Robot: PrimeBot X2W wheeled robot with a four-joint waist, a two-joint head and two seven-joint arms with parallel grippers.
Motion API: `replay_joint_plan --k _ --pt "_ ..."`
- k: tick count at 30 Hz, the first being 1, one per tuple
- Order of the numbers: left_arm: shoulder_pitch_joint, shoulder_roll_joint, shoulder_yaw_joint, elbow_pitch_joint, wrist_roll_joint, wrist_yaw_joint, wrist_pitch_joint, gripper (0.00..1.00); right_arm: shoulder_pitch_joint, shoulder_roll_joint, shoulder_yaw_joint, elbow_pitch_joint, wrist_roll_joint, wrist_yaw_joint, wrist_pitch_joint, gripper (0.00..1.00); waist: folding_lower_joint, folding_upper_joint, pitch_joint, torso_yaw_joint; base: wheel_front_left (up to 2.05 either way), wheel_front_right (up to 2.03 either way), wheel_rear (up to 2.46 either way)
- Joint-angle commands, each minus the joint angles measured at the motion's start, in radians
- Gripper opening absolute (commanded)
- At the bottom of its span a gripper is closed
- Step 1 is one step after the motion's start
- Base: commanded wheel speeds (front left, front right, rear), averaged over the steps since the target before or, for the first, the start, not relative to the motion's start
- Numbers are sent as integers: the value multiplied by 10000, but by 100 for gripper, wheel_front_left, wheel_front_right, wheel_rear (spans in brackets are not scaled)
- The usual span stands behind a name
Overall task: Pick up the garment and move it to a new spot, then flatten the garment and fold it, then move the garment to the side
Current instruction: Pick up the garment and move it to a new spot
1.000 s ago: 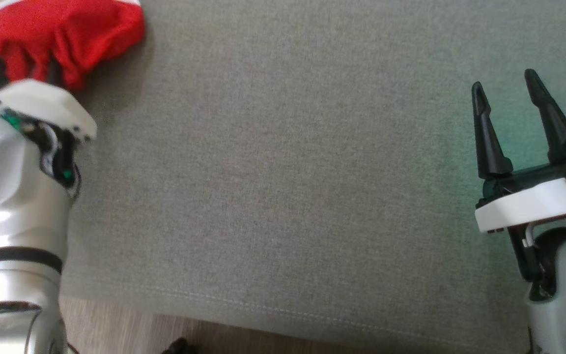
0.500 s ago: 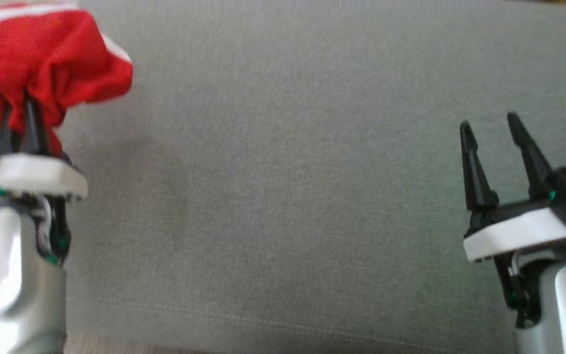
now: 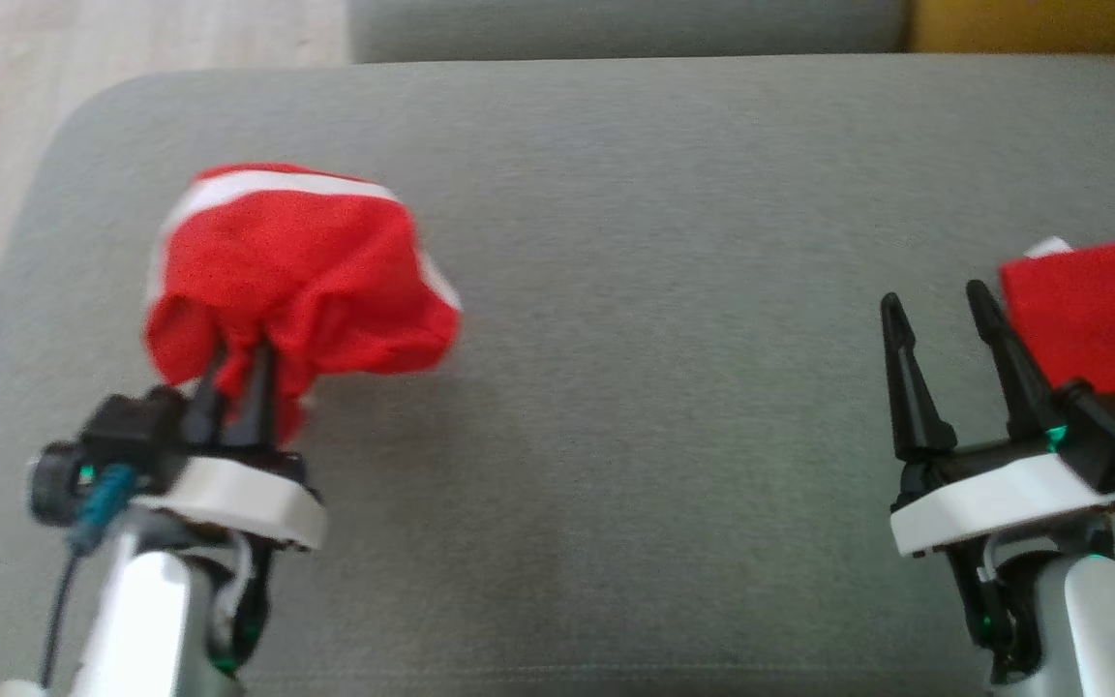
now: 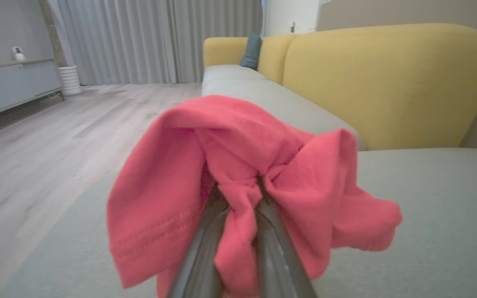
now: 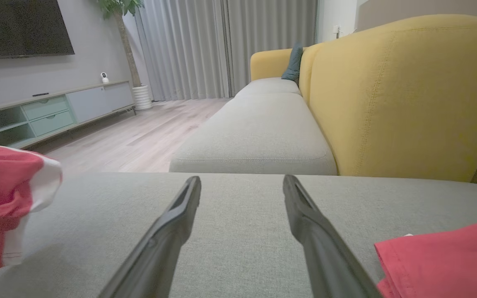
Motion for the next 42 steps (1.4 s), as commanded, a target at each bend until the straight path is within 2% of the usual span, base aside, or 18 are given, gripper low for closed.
replay_joint_plan --k 1,10,17,18,19,20,24,28,35,42 --pt "-393 109 282 -405 61 -43 3 0 -189 -8 292 -326 51 -9 -91 100 1 0 11 -406 0 0 0" --pt "-1156 -337 -1492 755 474 -726 201 0 -382 -3 415 -196 398 -9 -340 100 1 0 734 -1926 0 0 0" --pt "-1648 -559 -2547 2728 531 -997 111 0 -453 -2 436 75 666 -9 -622 100 1 0 1117 -2524 0 0 0" --pt "-1657 -579 -2655 2880 498 -1025 79 30 -460 -2 428 100 684 -9 -644 100 1 0 1139 -2524 0 0 0" --pt "-1659 -599 -2751 2994 455 -1049 27 67 -465 -2 420 124 695 -9 -663 100 1 0 1152 -2512 0 0 0" --pt "-1661 -615 -2849 3074 427 -1068 -35 100 -466 -2 402 147 699 -9 -673 100 1 0 1166 -2478 0 0 0" --pt "-1551 -659 -3021 3018 246 -1102 -439 100 -487 -2 386 208 634 -9 -658 100 1 0 1108 -2273 0 0 0" --pt "-1282 -685 -2823 2341 -11 -921 -817 100 -470 -2 341 242 544 -9 -593 100 1 0 942 -1966 0 0 0" --pt "-727 -510 -1847 721 -361 -133 -1037 100 -382 -1 285 218 393 -9 -411 100 1 0 568 -1433 0 0 0" --pt "-164 56 -583 16 -650 560 -1072 100 -179 -1 142 93 48 -9 -123 100 1 0 209 -961 0 0 0"
